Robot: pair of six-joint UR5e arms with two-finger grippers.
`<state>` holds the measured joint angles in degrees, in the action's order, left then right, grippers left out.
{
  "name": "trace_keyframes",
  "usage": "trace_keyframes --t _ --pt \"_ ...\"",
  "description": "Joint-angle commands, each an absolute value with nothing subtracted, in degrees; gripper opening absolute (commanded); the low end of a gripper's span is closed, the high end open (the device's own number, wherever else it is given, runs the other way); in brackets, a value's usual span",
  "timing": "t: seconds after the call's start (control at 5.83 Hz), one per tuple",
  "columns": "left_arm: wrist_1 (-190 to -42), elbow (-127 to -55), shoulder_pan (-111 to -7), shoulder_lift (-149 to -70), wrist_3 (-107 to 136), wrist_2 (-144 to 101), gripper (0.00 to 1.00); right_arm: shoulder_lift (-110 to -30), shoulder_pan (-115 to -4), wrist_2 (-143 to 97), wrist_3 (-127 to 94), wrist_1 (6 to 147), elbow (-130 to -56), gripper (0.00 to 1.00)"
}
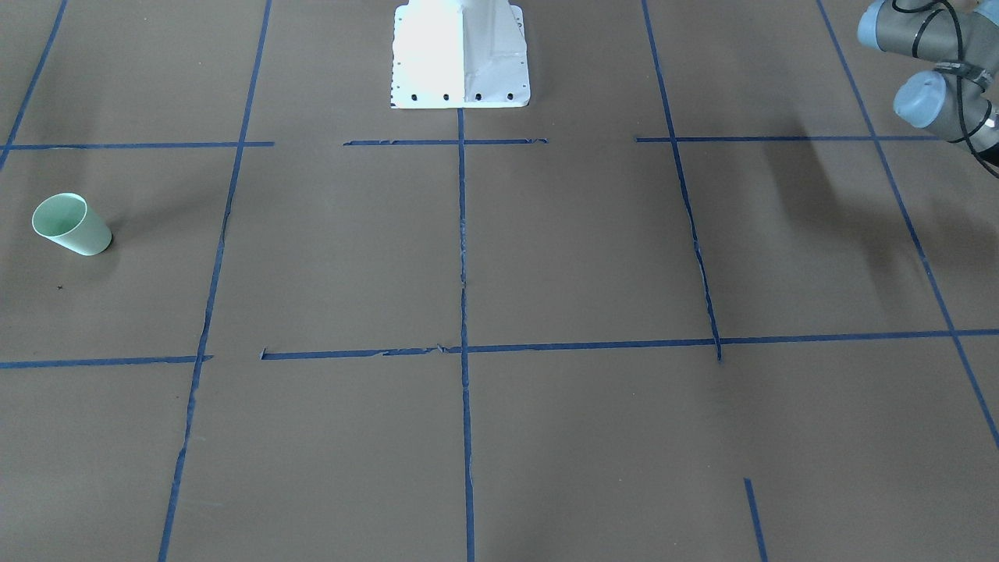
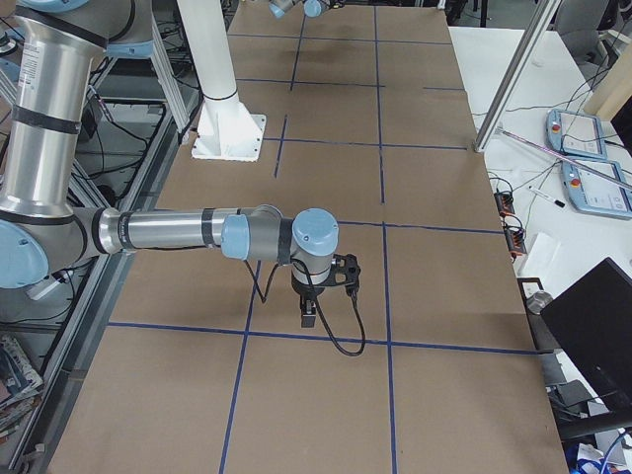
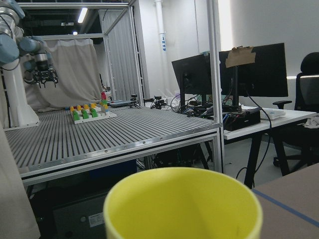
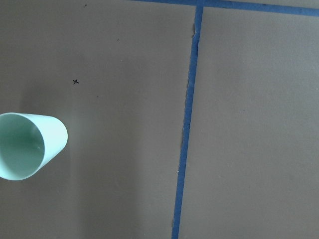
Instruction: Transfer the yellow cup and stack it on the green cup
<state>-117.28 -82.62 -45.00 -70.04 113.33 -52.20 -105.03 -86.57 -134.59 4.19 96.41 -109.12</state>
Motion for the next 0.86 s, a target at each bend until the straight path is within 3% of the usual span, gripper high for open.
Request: trace_keyframes --t 0.0,0.34,0.69 --pt "-146.2 -72.4 -57.0 -78.2 82.6 -53.2 0.51 -105.0 -86.6 -134.6 4.1 96.4 -108.9 1.00" --pt "-168.8 -72.5 -62.2 -78.8 71.1 -69.5 0.51 -105.0 -86.6 -134.6 4.1 96.4 -108.8 1.00" --pt "-184.4 -73.7 -62.6 -83.6 67.4 -77.4 0.32 -105.0 -86.6 -135.1 4.1 96.3 -108.8 1.00"
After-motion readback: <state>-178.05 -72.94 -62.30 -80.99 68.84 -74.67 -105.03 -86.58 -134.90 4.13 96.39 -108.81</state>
